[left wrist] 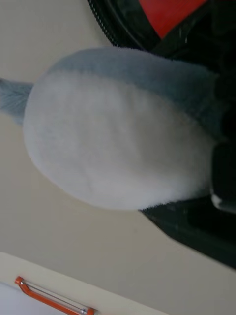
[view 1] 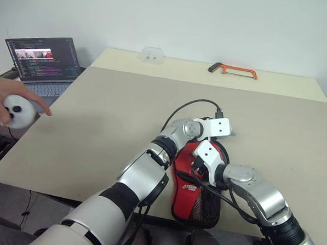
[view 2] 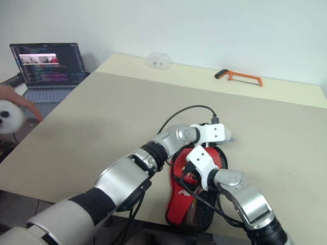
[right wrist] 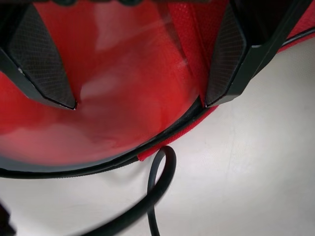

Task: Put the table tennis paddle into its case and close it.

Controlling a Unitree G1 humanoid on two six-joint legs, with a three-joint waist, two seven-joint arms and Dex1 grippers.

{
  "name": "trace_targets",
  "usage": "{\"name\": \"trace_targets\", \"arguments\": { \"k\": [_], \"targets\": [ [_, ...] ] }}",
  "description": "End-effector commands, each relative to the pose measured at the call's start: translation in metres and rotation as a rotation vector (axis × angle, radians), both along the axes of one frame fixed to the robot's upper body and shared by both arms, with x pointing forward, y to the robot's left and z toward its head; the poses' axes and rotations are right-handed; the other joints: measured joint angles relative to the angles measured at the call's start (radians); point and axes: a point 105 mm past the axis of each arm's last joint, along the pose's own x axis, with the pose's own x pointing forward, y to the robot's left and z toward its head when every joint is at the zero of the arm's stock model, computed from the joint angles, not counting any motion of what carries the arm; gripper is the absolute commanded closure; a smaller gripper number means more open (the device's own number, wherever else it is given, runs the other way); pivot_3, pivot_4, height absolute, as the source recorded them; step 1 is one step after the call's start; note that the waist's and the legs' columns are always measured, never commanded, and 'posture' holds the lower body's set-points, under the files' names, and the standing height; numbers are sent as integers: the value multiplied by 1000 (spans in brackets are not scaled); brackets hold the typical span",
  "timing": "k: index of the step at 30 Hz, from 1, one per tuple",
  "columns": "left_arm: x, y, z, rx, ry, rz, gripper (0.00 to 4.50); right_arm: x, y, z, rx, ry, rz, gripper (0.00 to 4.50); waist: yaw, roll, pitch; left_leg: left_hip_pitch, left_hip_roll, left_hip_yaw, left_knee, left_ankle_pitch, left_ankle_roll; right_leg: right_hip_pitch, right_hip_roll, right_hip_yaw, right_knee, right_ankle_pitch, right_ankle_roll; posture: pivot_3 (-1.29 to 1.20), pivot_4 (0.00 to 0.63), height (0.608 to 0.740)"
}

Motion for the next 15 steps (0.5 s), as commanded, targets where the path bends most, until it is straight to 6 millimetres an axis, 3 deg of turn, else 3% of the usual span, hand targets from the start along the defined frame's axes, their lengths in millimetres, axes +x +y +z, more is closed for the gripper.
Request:
{"name": "trace_targets", "arguments": {
  "k": [1,7,11,15],
  "targets": [
    [3,4,15,-103,63,2,55,-1,-11,-34,-72,125,-28,0,0,0,0,0,0,0,0,0,0,0,0,0,0,0,0,0,150,740],
    [5,29,41,-191,192,-71,22,6,-17,-37,-80,114,-33,0,0,0,0,0,0,0,0,0,0,0,0,0,0,0,0,0,150,740],
    [-7,57,106,-371,322,-266,22,0,-32,-44,-109,147,-17,0,1,0,1,-1,0,1,0,0,0,-1,0,-1,0,0,0,0,150,740],
    [-33,117,151,-397,333,-399,22,-5,-50,-41,-122,172,16,0,1,1,1,-2,1,0,-1,0,0,-1,0,-1,-1,0,0,0,150,740]
  ]
}}
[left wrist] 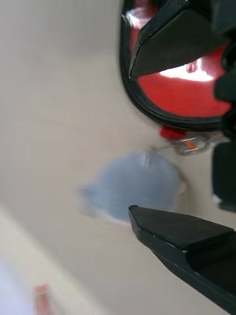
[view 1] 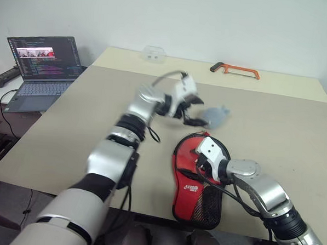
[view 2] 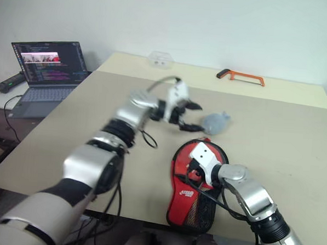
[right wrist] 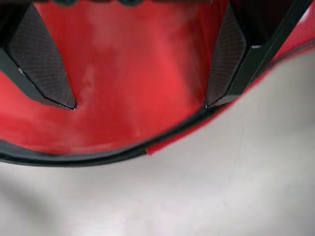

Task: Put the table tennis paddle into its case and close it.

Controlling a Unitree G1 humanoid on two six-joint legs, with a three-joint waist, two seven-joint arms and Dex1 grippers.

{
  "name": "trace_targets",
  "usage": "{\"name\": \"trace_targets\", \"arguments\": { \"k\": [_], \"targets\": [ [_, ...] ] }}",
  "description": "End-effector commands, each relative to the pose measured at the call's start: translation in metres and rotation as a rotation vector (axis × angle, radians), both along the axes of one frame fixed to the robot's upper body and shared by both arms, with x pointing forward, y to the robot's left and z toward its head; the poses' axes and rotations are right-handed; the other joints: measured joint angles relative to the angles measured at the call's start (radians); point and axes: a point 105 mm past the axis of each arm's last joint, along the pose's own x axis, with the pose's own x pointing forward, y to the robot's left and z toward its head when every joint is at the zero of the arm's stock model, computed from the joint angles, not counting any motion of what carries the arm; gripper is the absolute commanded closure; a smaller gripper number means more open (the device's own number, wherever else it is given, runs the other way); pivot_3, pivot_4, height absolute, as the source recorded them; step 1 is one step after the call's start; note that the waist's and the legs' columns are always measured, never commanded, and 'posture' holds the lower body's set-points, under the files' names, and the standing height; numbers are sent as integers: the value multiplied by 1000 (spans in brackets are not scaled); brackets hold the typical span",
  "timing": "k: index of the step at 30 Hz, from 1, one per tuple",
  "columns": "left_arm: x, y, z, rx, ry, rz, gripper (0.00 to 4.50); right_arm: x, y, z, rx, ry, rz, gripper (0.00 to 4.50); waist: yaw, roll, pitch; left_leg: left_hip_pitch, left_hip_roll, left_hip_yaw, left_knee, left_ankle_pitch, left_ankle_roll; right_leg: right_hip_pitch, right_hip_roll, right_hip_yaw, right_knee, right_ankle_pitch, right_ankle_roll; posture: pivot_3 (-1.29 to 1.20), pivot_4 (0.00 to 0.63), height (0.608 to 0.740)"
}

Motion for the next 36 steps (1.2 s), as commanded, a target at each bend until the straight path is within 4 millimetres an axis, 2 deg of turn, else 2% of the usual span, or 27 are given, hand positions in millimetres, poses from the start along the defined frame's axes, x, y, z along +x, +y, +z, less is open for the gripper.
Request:
{"name": "trace_targets", "arguments": {
  "k": [1,2,4,6,8,10,12,15,17,20,23,31,36],
  "targets": [
    [-32,39,45,-83,-10,-124,22,-14,-37,-35,-91,181,-43,0,0,1,-1,0,0,0,0,0,0,0,0,0,0,0,0,0,150,740],
    [-40,48,49,-89,3,-132,22,-16,-40,-30,-76,185,-28,0,0,2,-1,0,1,0,0,0,0,1,0,0,-1,0,0,0,150,740],
    [-62,72,48,-125,75,-130,22,-23,-51,-7,-48,171,29,0,2,3,-1,0,1,0,0,0,0,2,-1,0,-1,-1,0,0,150,740],
    [-76,79,42,-155,148,-116,22,-28,-60,12,-51,147,81,0,7,3,0,0,2,-2,0,0,0,3,-3,-1,-2,-2,0,0,150,740],
    [-80,77,18,-142,184,-60,22,-28,-72,39,-68,86,114,0,11,0,2,0,3,-7,1,0,0,6,-6,-4,-1,-4,0,0,150,740],
    [-79,63,-12,-160,207,15,22,-21,-82,77,-73,-3,128,0,12,4,5,0,1,-9,2,0,1,9,-8,-7,-1,-4,0,0,150,740],
    [-76,46,-31,-189,215,73,22,-11,-88,101,-91,-83,123,0,12,6,9,2,-1,-9,3,-1,3,12,-11,-10,-1,-3,1,0,150,740],
    [-69,12,-65,-212,234,171,22,19,-96,130,-179,-249,74,0,8,5,9,2,-1,-13,3,0,4,13,-9,-14,-2,-2,0,0,150,740],
    [-65,-6,-82,-215,247,225,22,39,-97,141,-229,-331,51,0,6,5,10,2,-1,-13,2,0,4,13,-9,-15,-2,-2,0,0,150,740],
    [-62,-29,-110,-198,256,295,22,70,-96,147,-332,-437,36,0,1,7,10,1,-2,-13,1,0,4,12,-8,-14,-5,-3,0,0,150,740],
    [-63,-41,-123,-207,283,328,22,89,-91,140,-389,-455,82,0,0,8,11,0,-3,-12,1,0,4,12,-7,-14,-7,-3,-1,0,150,740],
    [-69,-38,-155,-111,297,404,22,128,-85,122,-607,-529,195,0,3,15,15,-2,-2,-11,0,0,4,11,-9,-15,-10,-3,-1,0,150,740],
    [-71,-36,-153,-123,323,423,22,148,-77,111,-760,-609,243,0,1,16,15,2,-1,-12,0,0,3,14,-9,-16,-9,-3,-1,0,150,740]
  ]
}}
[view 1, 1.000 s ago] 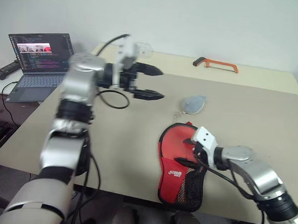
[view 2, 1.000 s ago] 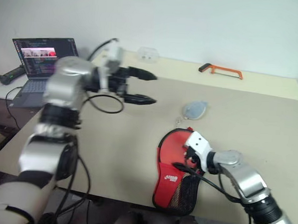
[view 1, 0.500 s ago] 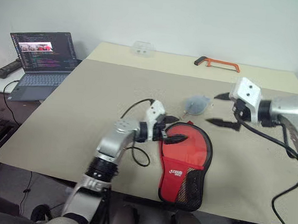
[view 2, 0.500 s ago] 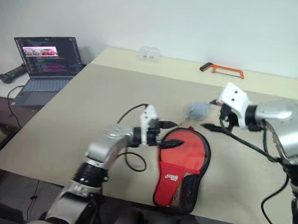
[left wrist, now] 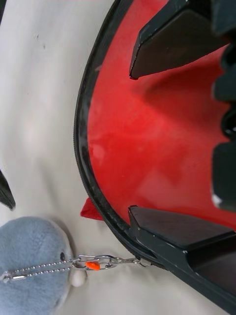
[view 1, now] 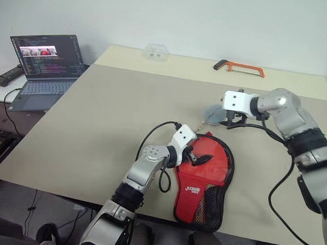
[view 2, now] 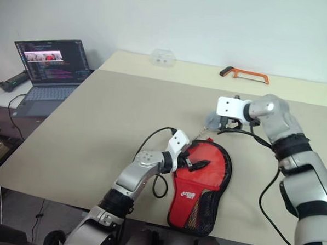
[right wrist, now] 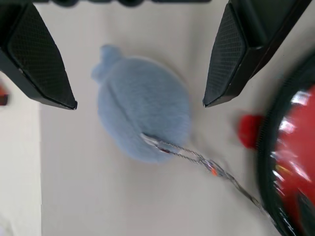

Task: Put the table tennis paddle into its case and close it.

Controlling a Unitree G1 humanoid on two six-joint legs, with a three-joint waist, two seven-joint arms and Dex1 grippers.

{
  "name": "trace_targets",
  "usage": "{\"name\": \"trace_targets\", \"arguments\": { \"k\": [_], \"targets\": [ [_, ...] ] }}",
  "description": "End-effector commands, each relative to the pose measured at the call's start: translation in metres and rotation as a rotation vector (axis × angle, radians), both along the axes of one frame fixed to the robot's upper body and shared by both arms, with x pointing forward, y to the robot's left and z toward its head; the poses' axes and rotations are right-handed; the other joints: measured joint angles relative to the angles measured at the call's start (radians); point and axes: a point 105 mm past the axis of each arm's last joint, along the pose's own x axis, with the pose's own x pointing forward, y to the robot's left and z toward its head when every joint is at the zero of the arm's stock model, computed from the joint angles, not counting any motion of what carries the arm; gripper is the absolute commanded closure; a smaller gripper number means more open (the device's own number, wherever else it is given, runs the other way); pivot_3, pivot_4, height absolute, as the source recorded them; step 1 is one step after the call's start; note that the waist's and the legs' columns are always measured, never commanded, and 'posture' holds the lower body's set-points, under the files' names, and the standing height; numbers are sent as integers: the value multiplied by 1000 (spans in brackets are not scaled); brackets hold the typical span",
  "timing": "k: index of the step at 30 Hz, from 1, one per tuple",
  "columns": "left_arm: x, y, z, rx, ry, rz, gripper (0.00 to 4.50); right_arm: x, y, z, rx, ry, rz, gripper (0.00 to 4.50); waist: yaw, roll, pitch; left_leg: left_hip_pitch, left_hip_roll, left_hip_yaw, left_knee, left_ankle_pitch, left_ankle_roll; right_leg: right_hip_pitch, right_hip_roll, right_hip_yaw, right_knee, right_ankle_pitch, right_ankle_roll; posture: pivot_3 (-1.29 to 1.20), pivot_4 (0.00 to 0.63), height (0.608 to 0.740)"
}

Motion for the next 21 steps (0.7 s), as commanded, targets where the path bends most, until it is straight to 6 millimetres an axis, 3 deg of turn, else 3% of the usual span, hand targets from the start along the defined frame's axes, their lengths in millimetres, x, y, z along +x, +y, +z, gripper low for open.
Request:
{"name": "trace_targets", "arguments": {
  "k": [1,12,21],
  "targets": [
    [-5,3,-14,23,65,13,22,9,6,4,-81,-72,44,0,0,0,0,0,0,0,0,0,0,0,0,0,0,0,0,0,150,740],
    [-6,-1,-12,15,72,41,22,32,21,-10,-216,-224,15,0,-1,1,1,1,1,0,0,2,-4,1,-1,0,2,0,-1,0,150,740],
    [-9,-3,-13,29,67,42,22,33,31,-28,-267,-229,19,0,0,2,1,2,1,0,0,3,-5,1,-1,0,3,0,-1,0,150,740]
  ]
}}
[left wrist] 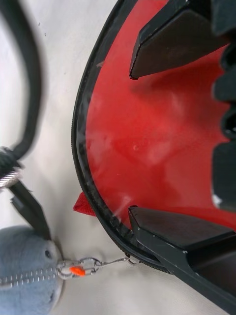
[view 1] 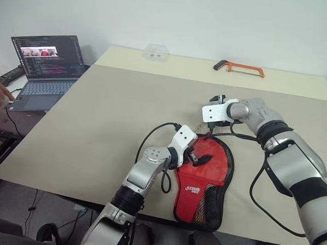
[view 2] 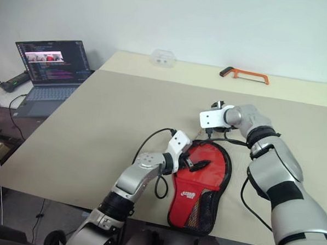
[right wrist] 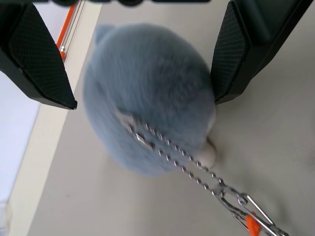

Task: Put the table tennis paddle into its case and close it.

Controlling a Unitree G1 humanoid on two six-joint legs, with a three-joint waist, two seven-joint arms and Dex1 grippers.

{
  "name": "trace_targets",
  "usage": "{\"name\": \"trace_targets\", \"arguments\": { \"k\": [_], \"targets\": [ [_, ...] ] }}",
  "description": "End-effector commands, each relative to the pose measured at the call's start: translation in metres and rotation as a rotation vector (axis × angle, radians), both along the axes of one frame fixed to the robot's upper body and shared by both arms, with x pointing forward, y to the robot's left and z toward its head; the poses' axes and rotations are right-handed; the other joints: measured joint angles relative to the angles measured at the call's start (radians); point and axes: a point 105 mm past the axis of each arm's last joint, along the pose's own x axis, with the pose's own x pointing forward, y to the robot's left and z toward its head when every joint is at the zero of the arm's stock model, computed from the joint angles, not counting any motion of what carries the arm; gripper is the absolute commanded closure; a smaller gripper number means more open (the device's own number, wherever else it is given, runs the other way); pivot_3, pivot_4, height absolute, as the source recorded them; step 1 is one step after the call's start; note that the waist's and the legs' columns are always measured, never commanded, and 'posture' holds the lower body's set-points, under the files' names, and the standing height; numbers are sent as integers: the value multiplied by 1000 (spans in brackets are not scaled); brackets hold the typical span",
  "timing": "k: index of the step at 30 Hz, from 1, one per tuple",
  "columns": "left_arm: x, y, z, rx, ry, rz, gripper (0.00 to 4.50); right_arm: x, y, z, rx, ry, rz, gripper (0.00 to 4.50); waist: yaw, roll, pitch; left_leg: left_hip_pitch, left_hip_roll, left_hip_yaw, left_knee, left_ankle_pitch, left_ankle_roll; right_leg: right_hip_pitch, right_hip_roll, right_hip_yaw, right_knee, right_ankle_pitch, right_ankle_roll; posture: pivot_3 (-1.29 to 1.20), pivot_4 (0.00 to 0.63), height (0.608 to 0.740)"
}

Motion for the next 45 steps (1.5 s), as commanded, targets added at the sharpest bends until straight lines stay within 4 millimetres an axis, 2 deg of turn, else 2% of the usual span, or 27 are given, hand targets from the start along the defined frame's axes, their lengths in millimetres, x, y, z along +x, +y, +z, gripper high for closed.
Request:
{"name": "trace_targets", "arguments": {
  "k": [1,6,8,10,17,21,27,34,40,45],
  "targets": [
    [-6,2,-15,33,49,0,22,3,8,8,-20,-43,20,0,0,0,0,0,0,0,0,0,0,0,0,0,0,0,0,0,150,740],
    [-7,4,-16,38,52,3,22,2,19,4,-28,-42,54,0,-2,0,0,2,0,0,0,0,0,1,0,0,1,0,0,0,150,740],
    [-7,5,-16,38,52,10,0,1,22,4,-22,-38,61,382,-3,0,0,3,0,0,-1,-1,1,2,0,1,2,0,0,0,150,740],
    [-6,5,-15,38,50,18,0,1,24,4,-20,-36,65,927,-4,0,0,4,0,0,-1,-1,2,1,0,1,3,-1,-1,0,150,740],
    [-4,7,-14,36,45,31,0,-1,25,3,-15,-15,70,3273,-2,0,0,4,0,0,-1,-1,2,1,0,1,5,-1,-1,0,150,740],
    [-5,7,-15,42,49,29,0,1,15,9,3,-18,37,4052,-2,0,0,4,0,0,-1,-1,2,1,0,1,5,-1,-2,0,150,740],
    [0,14,-20,41,66,71,0,4,-28,20,3,-20,-68,4166,0,1,0,4,0,0,-1,-1,2,1,0,1,5,-1,-2,0,150,740],
    [-1,23,-25,30,99,103,0,-1,-79,17,-47,-16,-172,4167,-1,2,1,4,-1,0,-1,-1,2,2,0,1,5,-1,-2,0,150,740],
    [-5,31,-32,44,120,112,0,-17,-117,5,-106,61,-207,4167,-1,3,1,4,-1,0,-1,-1,2,2,0,1,4,-1,-2,0,150,740],
    [-5,36,-35,64,123,106,0,-42,-148,-9,-183,177,-184,4167,5,4,1,5,-1,-1,-1,-1,2,4,0,0,2,-1,-1,0,150,740]
  ]
}}
